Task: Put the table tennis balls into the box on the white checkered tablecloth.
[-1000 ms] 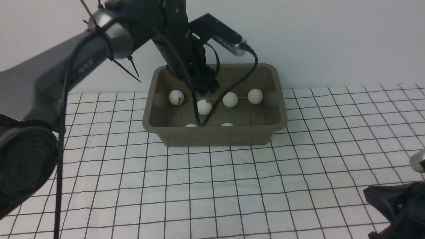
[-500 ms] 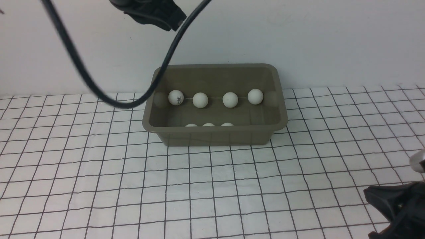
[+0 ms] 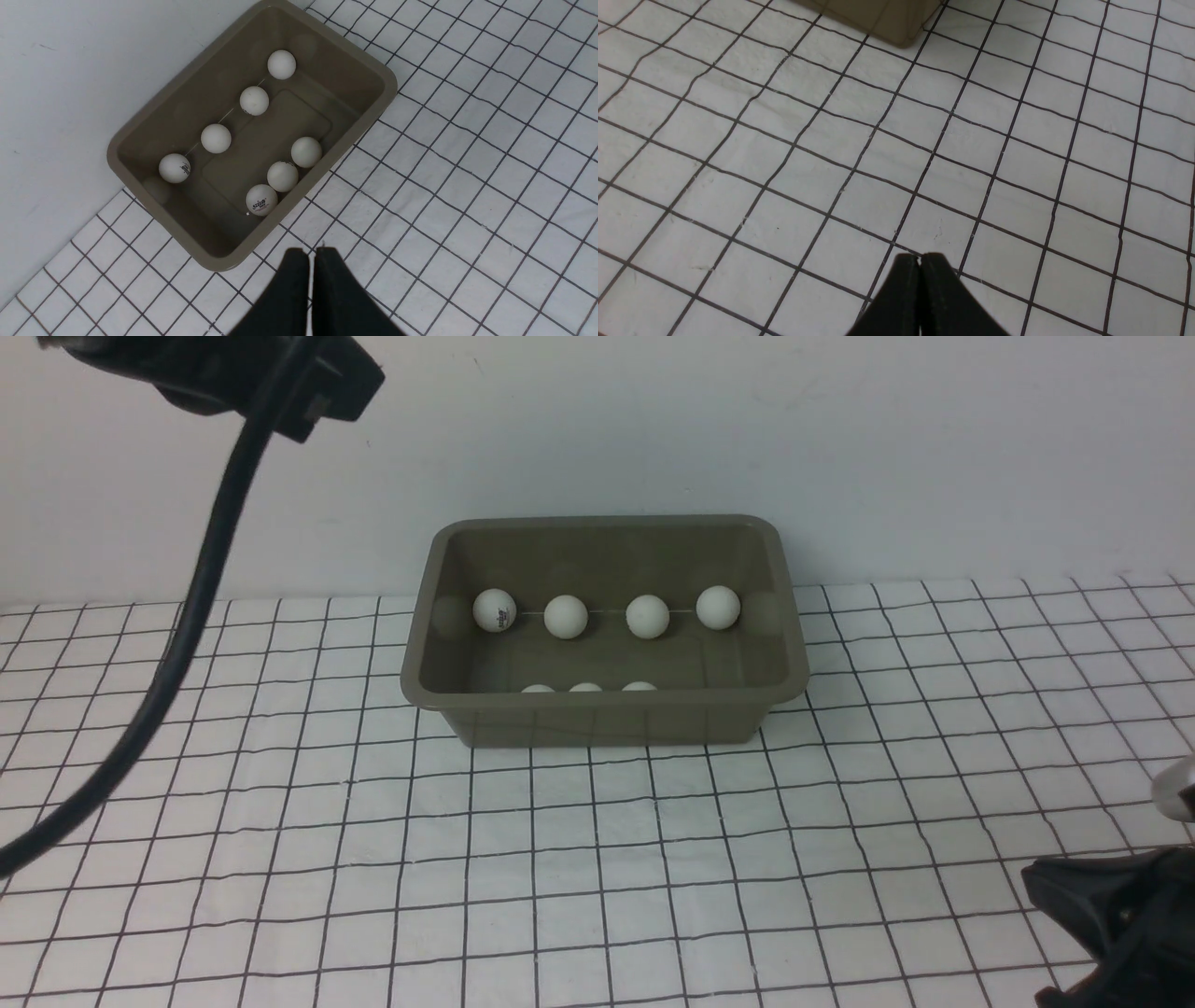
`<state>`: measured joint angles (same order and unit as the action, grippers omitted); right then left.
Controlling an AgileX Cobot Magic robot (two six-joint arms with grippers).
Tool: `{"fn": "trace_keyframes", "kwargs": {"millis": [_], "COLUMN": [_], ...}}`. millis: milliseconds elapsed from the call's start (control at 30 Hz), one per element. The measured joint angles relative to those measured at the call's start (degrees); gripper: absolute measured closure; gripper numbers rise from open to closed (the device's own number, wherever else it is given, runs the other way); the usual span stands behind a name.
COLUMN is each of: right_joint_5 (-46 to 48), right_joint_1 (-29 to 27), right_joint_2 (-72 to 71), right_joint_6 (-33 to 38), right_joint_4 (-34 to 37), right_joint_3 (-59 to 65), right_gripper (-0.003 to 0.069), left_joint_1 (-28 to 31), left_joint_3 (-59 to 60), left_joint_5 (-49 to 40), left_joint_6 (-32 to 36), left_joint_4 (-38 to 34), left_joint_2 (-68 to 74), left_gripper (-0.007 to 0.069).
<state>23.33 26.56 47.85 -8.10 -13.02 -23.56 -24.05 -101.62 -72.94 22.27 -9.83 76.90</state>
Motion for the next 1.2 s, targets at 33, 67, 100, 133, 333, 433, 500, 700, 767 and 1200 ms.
{"fn": "trace_keyframes", "kwargs": {"millis": [33, 67, 100, 133, 333, 433, 500, 700, 767, 1200], "right_joint_5": [0.0, 0.0, 0.0, 0.0, 0.0, 0.0, 0.0, 0.0, 0.0, 0.0], "right_joint_1": [0.0, 0.0, 0.0, 0.0, 0.0, 0.0, 0.0, 0.0, 0.0, 0.0], "right_joint_2": [0.0, 0.0, 0.0, 0.0, 0.0, 0.0, 0.0, 0.0, 0.0, 0.0], "right_joint_6": [0.0, 0.0, 0.0, 0.0, 0.0, 0.0, 0.0, 0.0, 0.0, 0.0], "right_joint_4": [0.0, 0.0, 0.0, 0.0, 0.0, 0.0, 0.0, 0.0, 0.0, 0.0], "right_joint_3": [0.0, 0.0, 0.0, 0.0, 0.0, 0.0, 0.0, 0.0, 0.0, 0.0], "right_gripper": [0.0676, 0.0676, 0.0676, 0.0676, 0.0676, 0.0676, 0.0676, 0.0676, 0.0676, 0.0676], "left_joint_1": [0.0, 0.0, 0.0, 0.0, 0.0, 0.0, 0.0, 7.6, 12.8, 30.1], "left_joint_3": [0.0, 0.1, 0.1, 0.2, 3.0, 8.8, 15.9, 39.4, 49.3, 93.5], "left_joint_5": [0.0, 0.0, 0.0, 0.0, 0.2, 6.1, 14.3, 34.9, 40.1, 56.0], "left_joint_6": [0.0, 0.0, 0.0, 0.0, -0.1, -0.2, -0.2, -1.1, -2.3, -16.6], "left_joint_4": [0.1, 0.2, 0.2, 0.2, 0.7, 1.4, 2.2, 3.5, 3.7, 4.0], "left_joint_2": [0.0, 0.0, 0.0, 0.1, -2.4, -8.5, -15.1, -33.0, -38.4, -63.3], "left_gripper": [0.0629, 0.0629, 0.0629, 0.0629, 0.0629, 0.0629, 0.0629, 0.0629, 0.0629, 0.0629]}}
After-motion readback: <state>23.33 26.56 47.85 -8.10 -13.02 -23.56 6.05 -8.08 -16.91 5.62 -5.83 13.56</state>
